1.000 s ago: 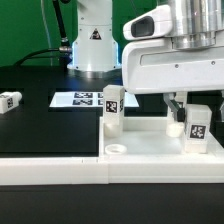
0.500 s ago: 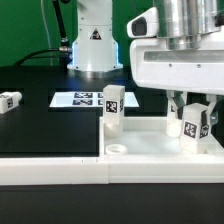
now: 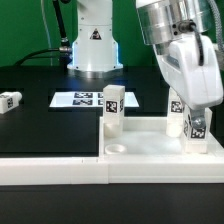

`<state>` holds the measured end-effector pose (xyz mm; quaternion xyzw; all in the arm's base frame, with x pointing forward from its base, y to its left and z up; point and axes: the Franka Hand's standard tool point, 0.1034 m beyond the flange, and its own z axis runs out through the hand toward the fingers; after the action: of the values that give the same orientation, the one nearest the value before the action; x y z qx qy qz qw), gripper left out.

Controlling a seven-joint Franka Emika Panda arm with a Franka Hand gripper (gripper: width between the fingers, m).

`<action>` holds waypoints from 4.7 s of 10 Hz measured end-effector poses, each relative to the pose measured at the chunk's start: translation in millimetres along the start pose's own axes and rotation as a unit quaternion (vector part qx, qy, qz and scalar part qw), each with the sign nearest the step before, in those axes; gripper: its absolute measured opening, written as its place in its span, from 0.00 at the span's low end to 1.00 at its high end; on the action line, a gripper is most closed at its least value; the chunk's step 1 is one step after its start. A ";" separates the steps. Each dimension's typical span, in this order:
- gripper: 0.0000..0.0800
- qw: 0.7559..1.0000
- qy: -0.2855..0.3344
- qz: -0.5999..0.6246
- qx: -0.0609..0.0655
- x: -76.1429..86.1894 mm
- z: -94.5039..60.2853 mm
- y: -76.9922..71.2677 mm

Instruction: Assemble square table

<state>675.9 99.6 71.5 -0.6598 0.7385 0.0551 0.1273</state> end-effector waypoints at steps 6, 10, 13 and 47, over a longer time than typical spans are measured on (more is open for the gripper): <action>0.78 0.952 0.023 -0.306 -0.008 -1.7 -1.1 -1.8; 0.81 0.868 0.048 -0.492 -0.033 -2.1 -3.4 -2.9; 0.81 0.757 0.066 -0.648 -0.053 -17.1 5.0 -0.5; 0.81 0.725 0.078 -0.683 -0.038 92.7 -103.3 10.5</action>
Offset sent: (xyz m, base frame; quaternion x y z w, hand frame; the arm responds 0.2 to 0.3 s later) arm 0.0090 0.0065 0.0051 0.0147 0.0397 -0.4197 0.9067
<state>644.7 -13.9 145.7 -0.9921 0.0929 -0.0702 0.0472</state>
